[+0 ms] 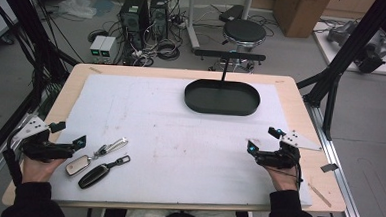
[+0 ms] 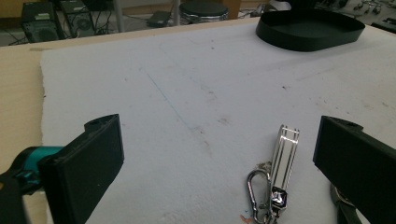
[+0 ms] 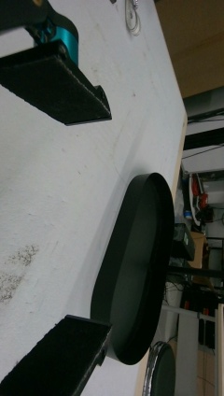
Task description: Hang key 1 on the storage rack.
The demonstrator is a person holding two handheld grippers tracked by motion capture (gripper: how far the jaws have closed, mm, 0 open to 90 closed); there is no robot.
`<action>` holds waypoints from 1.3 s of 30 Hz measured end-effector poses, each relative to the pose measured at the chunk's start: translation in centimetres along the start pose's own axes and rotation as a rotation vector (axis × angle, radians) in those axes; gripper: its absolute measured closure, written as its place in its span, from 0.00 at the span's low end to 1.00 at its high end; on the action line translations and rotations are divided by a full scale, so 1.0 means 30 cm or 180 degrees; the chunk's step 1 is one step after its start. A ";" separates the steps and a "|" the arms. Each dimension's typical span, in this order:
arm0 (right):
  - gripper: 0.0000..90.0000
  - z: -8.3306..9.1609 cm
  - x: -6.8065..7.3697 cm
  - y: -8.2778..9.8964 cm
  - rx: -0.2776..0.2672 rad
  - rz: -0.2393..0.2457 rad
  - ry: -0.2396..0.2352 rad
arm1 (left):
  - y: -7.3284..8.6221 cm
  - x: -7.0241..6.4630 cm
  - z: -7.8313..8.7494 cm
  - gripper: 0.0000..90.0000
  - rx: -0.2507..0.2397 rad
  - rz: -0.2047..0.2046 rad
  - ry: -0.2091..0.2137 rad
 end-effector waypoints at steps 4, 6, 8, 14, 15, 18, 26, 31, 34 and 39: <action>0.01 0.001 -0.002 -0.005 -0.0019 0.0003 0.0012 | 0.004 -0.005 -0.001 0.03 0.0020 0.0004 0.0018; 0.01 0.002 -0.001 -0.005 -0.0015 -0.0013 0.0022 | 0.003 -0.004 0.000 0.03 0.0017 -0.0004 0.0018; 0.01 0.001 -0.001 -0.004 -0.0005 -0.0006 0.0024 | 0.003 -0.002 0.001 0.03 0.0013 0.0006 0.0006; 0.01 -0.002 0.003 -0.001 0.0034 -0.0023 -0.0003 | 0.005 0.002 0.002 0.03 0.0025 0.0020 -0.0005; 0.01 -0.002 0.003 -0.001 0.0034 -0.0023 -0.0003 | 0.005 0.002 0.001 0.03 0.0028 0.0021 -0.0006; 0.01 -0.003 0.004 -0.001 0.0027 -0.0004 -0.0012 | 0.005 0.003 0.001 0.03 0.0037 0.0023 -0.0005; 0.01 -0.005 0.006 0.001 0.0046 -0.0011 -0.0027 | 0.007 0.008 0.009 0.03 0.0043 0.0015 -0.0046; 0.01 -0.010 0.006 0.004 0.0061 0.0007 -0.0036 | 0.010 0.010 0.012 0.03 0.0060 0.0016 -0.0059; 0.01 -0.014 0.006 0.005 0.0067 0.0006 -0.0047 | 0.013 0.006 0.009 0.03 0.0099 0.0002 -0.0048; 0.01 -0.013 0.010 0.003 0.0061 0.0008 -0.0031 | 0.004 -0.003 0.000 0.03 0.0167 -0.0008 -0.0028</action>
Point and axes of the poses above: each handheld gripper's, and its own axes: z roughly backward along the jaws, y roughly out of its underside, x roughly to its left, the point moved 3 cm from there along -z, roughly forward along the jaws, and after that the axes turned 7 degrees about -x, right-handed, at the moved point
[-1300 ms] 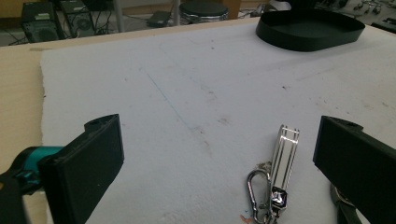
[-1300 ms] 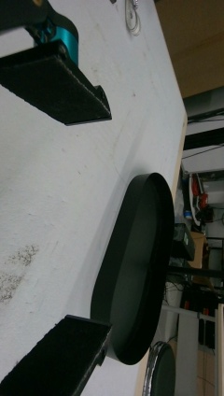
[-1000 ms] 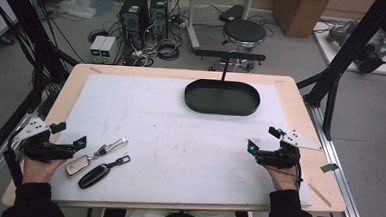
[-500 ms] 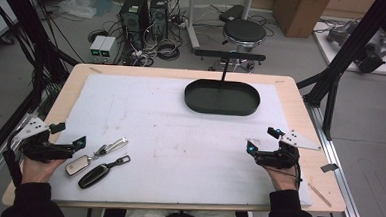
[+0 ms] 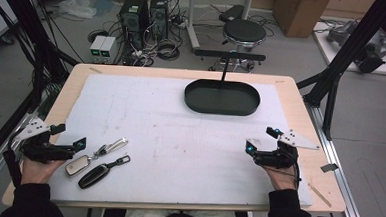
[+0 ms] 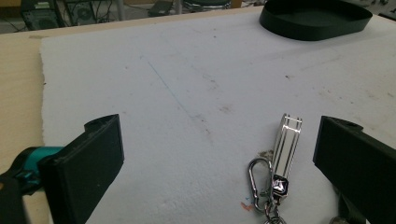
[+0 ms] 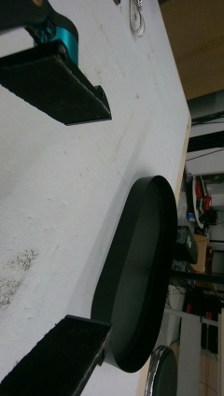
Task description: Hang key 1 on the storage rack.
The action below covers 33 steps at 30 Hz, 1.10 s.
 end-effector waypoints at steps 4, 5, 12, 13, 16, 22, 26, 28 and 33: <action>0.01 -0.001 -0.003 -0.002 -0.0024 0.0016 0.0016 | -0.031 -0.028 -0.016 0.03 0.0102 -0.0105 0.0036; 0.01 -0.001 -0.003 -0.003 -0.0029 0.0022 0.0015 | -0.037 -0.033 -0.019 0.03 0.0118 -0.0130 0.0046; 0.01 -0.009 -0.001 -0.004 -0.0035 0.0038 0.0006 | -0.094 -0.072 -0.046 0.03 0.0275 -0.0285 0.0152; 0.01 -0.011 -0.003 -0.004 -0.0038 0.0059 0.0009 | -0.102 -0.074 -0.049 0.03 0.0288 -0.0298 0.0167; 0.01 -0.012 0.001 -0.003 -0.0023 0.0055 0.0000 | -0.118 -0.076 -0.058 0.03 0.0363 -0.0355 0.0182; 0.01 -0.009 0.000 -0.005 -0.0030 0.0057 0.0008 | -0.109 -0.081 -0.101 0.03 0.0648 -0.0448 0.0235; 0.01 -0.007 0.001 -0.006 -0.0041 0.0050 0.0009 | -0.084 -0.088 -0.137 0.03 0.0898 -0.0543 0.0274; 0.01 -0.006 0.001 -0.006 -0.0043 0.0052 0.0001 | -0.076 -0.094 -0.150 0.03 0.0982 -0.0593 0.0292; 0.01 -0.008 0.001 -0.005 -0.0037 0.0071 -0.0001 | -0.055 -0.108 -0.181 0.03 0.1182 -0.0685 0.0353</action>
Point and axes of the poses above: each handheld gripper's, and its own axes: z roughly backward along the jaws, y roughly out of its underside, x roughly to its left, the point moved 3 cm from there along -z, roughly forward along the jaws, and after that the axes turned 7 degrees about -x, right-handed, at the moved point
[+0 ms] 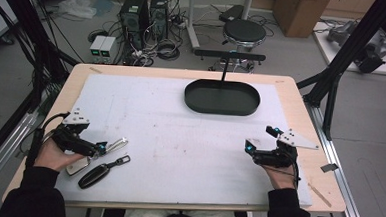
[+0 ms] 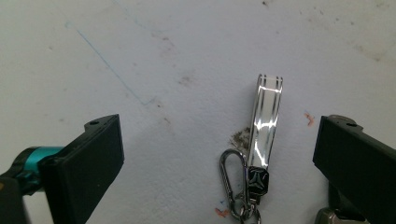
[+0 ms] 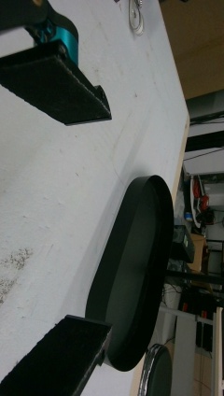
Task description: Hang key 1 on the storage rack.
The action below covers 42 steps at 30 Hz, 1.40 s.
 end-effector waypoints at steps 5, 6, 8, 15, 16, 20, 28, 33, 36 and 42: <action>0.01 -0.002 0.002 0.001 0.0015 0.0006 -0.0007 | 0.007 -0.024 -0.045 0.04 0.0217 -0.0104 0.0119; 0.01 -0.002 0.002 0.001 0.0015 0.0006 -0.0007 | 0.008 -0.026 -0.053 0.04 0.0256 -0.0122 0.0137; 0.01 -0.003 0.001 0.002 0.0022 0.0020 -0.0008 | 0.010 -0.032 -0.069 0.04 0.0319 -0.0136 0.0165; 0.01 -0.005 0.001 0.005 0.0060 0.0014 0.0008 | -0.003 -0.064 -0.124 0.08 0.0610 -0.0307 0.0276; 0.01 -0.005 0.001 0.005 0.0060 0.0014 0.0008 | -0.006 -0.068 -0.133 0.08 0.0654 -0.0326 0.0296; 0.01 -0.004 0.002 0.005 0.0059 0.0022 0.0012 | -0.015 -0.075 -0.165 0.13 0.0802 -0.0323 0.0358; 0.01 -0.007 -0.008 0.017 0.0159 0.0018 0.0036 | -0.017 -0.064 -0.170 0.36 0.0870 -0.0250 0.0375; 0.01 -0.006 -0.010 0.017 0.0156 0.0012 0.0042 | -0.016 -0.073 -0.170 0.54 0.0865 -0.0259 0.0439; 0.01 -0.006 -0.010 0.017 0.0155 0.0003 0.0055 | -0.016 -0.073 -0.167 0.59 0.0851 -0.0250 0.0465; 0.01 -0.006 -0.008 0.016 0.0158 0.0000 0.0041 | -0.017 -0.078 -0.160 0.83 0.0840 -0.0334 0.0489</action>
Point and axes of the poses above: each handheld gripper's, and its own axes: z roughly backward along the jaws, y roughly out of its underside, x roughly to its left, the point moved 3 cm from there along -z, roughly forward along the jaws, and after that the axes turned 7 degrees about -x, right-handed, at the moved point
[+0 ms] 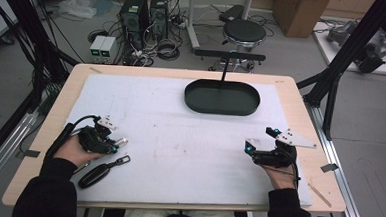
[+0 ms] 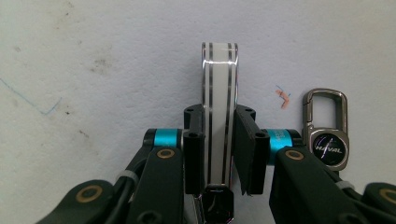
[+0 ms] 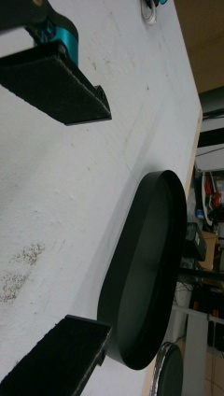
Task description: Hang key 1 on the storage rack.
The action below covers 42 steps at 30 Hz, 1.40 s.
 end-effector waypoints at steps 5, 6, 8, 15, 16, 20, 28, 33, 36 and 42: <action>0.01 0.000 -0.002 -0.001 -0.0020 -0.0004 0.0002 | 0.001 0.010 0.004 0.83 -0.0018 0.0114 0.0089; 0.01 -0.001 -0.002 -0.002 -0.0023 -0.0006 -0.0001 | 0.000 0.013 0.005 0.83 -0.0039 0.0163 0.0132; 0.01 -0.001 -0.002 -0.003 -0.0035 -0.0011 -0.0017 | -0.004 0.020 0.013 0.83 -0.0070 0.0222 0.0173; 0.01 0.000 -0.001 -0.005 -0.0041 -0.0026 -0.0031 | -0.034 0.032 0.065 0.83 -0.0330 0.0314 0.0184; 0.01 0.000 -0.002 -0.005 -0.0051 -0.0015 -0.0027 | -0.038 0.035 0.075 0.83 -0.0363 0.0326 0.0183; 0.01 0.004 -0.002 -0.007 -0.0072 -0.0034 -0.0031 | -0.066 0.042 0.104 0.83 -0.0516 0.0354 0.0221; 0.01 0.004 -0.002 -0.008 -0.0083 -0.0030 -0.0033 | -0.146 0.045 0.139 0.83 -0.0729 0.0365 0.0342; 0.01 0.008 -0.004 -0.009 -0.0090 -0.0046 -0.0022 | -0.207 0.035 0.171 0.83 -0.0957 0.0311 0.0404; 0.01 0.011 -0.004 -0.008 -0.0102 -0.0052 -0.0022 | -0.235 0.034 0.179 0.83 -0.1042 0.0318 0.0439; 0.01 0.010 -0.003 -0.008 -0.0101 -0.0037 -0.0024 | -0.317 0.036 0.201 0.83 -0.1113 0.0227 0.0457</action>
Point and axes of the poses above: each handheld gripper's, and its own axes: z roughly backward along the jaws, y roughly out of its underside, x roughly to its left, the point moved 3 cm from there along -z, roughly forward along the jaws, and after that the axes turned 7 degrees about -x, right-handed, at the moved point
